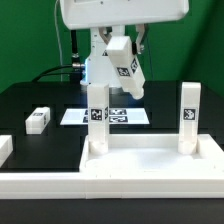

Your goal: Assemble desk

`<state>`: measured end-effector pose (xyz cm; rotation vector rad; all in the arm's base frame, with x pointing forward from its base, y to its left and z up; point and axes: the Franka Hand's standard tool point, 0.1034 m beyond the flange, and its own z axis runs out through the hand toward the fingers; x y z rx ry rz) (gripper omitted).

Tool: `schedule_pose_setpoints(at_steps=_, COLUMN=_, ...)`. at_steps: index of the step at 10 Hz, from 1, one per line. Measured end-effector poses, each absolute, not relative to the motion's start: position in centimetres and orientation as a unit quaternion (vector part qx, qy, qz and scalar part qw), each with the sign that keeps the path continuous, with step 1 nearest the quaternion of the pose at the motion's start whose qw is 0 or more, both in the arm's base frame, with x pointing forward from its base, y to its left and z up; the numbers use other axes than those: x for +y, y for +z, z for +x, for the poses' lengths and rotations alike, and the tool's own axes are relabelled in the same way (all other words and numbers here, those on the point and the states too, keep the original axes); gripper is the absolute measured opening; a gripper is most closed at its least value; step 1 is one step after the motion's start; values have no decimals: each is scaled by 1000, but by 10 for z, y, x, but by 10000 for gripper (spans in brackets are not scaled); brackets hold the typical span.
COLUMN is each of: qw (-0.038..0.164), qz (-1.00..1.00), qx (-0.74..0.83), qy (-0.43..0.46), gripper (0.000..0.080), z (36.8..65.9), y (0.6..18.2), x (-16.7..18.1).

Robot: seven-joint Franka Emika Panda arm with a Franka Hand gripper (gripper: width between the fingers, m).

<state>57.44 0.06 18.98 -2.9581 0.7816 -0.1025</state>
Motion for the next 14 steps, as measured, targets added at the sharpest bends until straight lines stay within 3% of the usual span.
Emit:
schedule_pose_setpoints(at_steps=3, qw=16, qz=-967, qx=196, qy=-161, gripper=289, z=610, y=210, x=43)
schedule_pose_setpoints(at_steps=4, qw=27, qz=-962, qx=198, qy=-188, gripper=289, z=609, y=206, x=49)
schedule_pose_setpoints(at_steps=7, qw=30, qz=-962, qx=186, qy=-196, gripper=290, z=608, y=202, x=55)
schedule_pose_setpoints(at_steps=9, qw=8, qz=-968, qx=78, qy=-238, gripper=291, z=631, y=189, x=84)
schedule_pose_setpoints(at_steps=10, qw=1, qz=-969, qx=44, qy=-242, gripper=291, z=640, y=191, x=85)
schedule_pose_setpoints(at_steps=14, qw=10, qz=-969, qx=60, qy=-238, gripper=291, z=638, y=188, x=85)
